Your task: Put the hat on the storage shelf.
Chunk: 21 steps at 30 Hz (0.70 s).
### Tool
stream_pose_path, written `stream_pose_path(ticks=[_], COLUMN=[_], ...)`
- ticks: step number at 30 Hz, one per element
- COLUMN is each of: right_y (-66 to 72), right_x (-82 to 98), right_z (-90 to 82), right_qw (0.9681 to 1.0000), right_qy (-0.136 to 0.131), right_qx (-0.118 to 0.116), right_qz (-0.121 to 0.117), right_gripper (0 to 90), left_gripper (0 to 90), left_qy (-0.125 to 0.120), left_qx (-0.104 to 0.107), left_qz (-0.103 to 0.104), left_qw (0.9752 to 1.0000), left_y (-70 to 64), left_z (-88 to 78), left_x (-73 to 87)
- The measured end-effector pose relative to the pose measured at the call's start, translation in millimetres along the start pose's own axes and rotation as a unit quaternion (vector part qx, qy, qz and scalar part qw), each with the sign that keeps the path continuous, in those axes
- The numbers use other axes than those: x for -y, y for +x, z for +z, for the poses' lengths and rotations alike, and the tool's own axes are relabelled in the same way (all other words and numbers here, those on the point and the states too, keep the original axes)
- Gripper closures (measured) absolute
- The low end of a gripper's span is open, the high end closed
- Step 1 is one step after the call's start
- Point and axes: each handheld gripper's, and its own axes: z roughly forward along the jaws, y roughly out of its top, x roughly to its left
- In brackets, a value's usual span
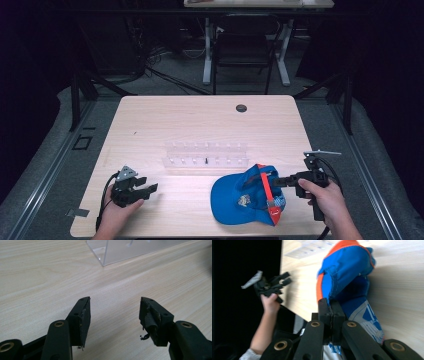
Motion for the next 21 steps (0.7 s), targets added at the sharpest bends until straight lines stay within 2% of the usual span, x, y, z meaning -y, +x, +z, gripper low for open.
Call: stream_pose_path(ticks=[4,6,7,11,12,13,15,16,17,21], right_y=[8.8,11.4,12.7,20.4,23.9,24.0,31.4,31.4,37.4,49.3], right_x=[-1.9,-2.2,-3.2,-6.5,-6.4,-8.3,-10.5,-10.5,-12.0,-14.8], right_z=[2.0,3.0,3.3,6.2,8.7,7.1,8.2,8.2,9.4,12.4], right_qw=[0.9997,0.9996,0.9993,0.9985,0.9979,0.9977,0.9962,0.9962,0.9956,0.9941], right_qy=[-0.001,-0.006,-0.003,0.0,-0.011,0.003,0.002,0.002,0.0,-0.002], right_qx=[-0.024,-0.026,-0.037,-0.055,-0.065,-0.066,-0.086,-0.086,-0.093,-0.107], right_qz=[-0.002,0.0,-0.005,-0.007,0.001,-0.012,-0.014,-0.014,-0.016,-0.021], right_gripper=[90.0,90.0,90.0,90.0,90.0,90.0,90.0,90.0,90.0,90.0], left_gripper=[42.9,42.9,42.9,43.0,43.0,43.0,43.0,43.0,43.0,43.0], left_qy=[0.0,0.001,0.002,0.002,0.003,0.001,0.0,0.0,0.001,0.0], left_qx=[-0.001,-0.001,-0.001,0.0,0.0,0.0,0.002,0.002,0.002,0.003], left_qz=[0.003,0.005,0.006,0.008,0.007,0.007,0.009,0.009,0.014,0.013], left_qw=[1.0,1.0,1.0,1.0,1.0,1.0,1.0,1.0,0.9999,0.9999], left_y=[-0.3,0.0,-0.1,-1.0,-1.7,-2.3,-4.3,-4.3,-4.8,-6.7], left_z=[0.1,0.0,0.0,0.4,0.3,0.7,0.9,0.9,0.9,1.2], left_x=[-0.1,-0.2,-0.2,-0.3,-0.5,-0.4,-0.8,-0.8,-1.2,-1.4])
